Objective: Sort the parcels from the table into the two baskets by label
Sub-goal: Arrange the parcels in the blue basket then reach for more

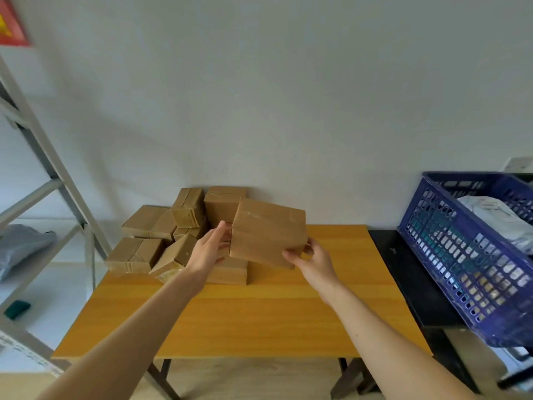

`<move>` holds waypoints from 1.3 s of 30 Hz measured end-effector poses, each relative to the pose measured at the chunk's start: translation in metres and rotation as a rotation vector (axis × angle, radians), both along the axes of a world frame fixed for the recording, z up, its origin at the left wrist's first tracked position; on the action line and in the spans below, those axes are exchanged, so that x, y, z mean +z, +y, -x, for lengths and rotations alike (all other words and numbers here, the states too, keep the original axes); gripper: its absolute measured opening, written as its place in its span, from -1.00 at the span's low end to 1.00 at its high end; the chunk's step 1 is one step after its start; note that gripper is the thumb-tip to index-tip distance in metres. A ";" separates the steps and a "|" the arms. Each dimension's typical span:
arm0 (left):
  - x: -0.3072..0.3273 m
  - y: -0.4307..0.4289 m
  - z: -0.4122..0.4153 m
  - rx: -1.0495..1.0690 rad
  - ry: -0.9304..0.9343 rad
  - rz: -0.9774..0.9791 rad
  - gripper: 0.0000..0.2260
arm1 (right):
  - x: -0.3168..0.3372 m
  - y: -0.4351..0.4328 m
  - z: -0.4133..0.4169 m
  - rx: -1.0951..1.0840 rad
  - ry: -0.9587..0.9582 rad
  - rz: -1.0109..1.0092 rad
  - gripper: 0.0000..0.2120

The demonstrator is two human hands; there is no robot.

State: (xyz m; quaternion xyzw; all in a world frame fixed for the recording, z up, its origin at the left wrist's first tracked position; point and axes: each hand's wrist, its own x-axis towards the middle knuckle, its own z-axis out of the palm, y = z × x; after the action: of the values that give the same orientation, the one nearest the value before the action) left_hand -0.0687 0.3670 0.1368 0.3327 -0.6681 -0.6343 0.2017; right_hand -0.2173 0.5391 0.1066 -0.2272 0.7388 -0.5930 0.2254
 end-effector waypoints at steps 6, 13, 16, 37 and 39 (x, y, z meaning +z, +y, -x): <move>0.013 0.011 -0.016 -0.044 0.016 0.046 -0.63 | 0.016 0.008 -0.017 -0.102 -0.013 0.033 -0.60; 0.024 -0.001 -0.024 -0.150 0.042 -0.002 -0.82 | 0.023 -0.006 -0.033 -0.214 -0.056 -0.008 -0.63; 0.024 -0.009 -0.028 -0.157 0.053 -0.017 -0.84 | 0.021 -0.011 -0.042 -0.213 -0.070 -0.021 -0.58; 0.043 -0.008 -0.008 -0.076 0.107 0.129 -0.54 | 0.024 -0.028 -0.048 -0.084 0.234 0.072 -0.31; 0.052 -0.004 -0.008 -0.073 0.124 0.144 -0.63 | 0.028 -0.028 -0.047 -0.092 0.332 0.028 -0.36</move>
State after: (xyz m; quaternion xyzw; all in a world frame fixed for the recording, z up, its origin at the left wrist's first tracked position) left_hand -0.0609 0.3630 0.1889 0.2528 -0.7097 -0.6111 0.2430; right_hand -0.1700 0.5107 0.1349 -0.2910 0.7673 -0.5672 0.0698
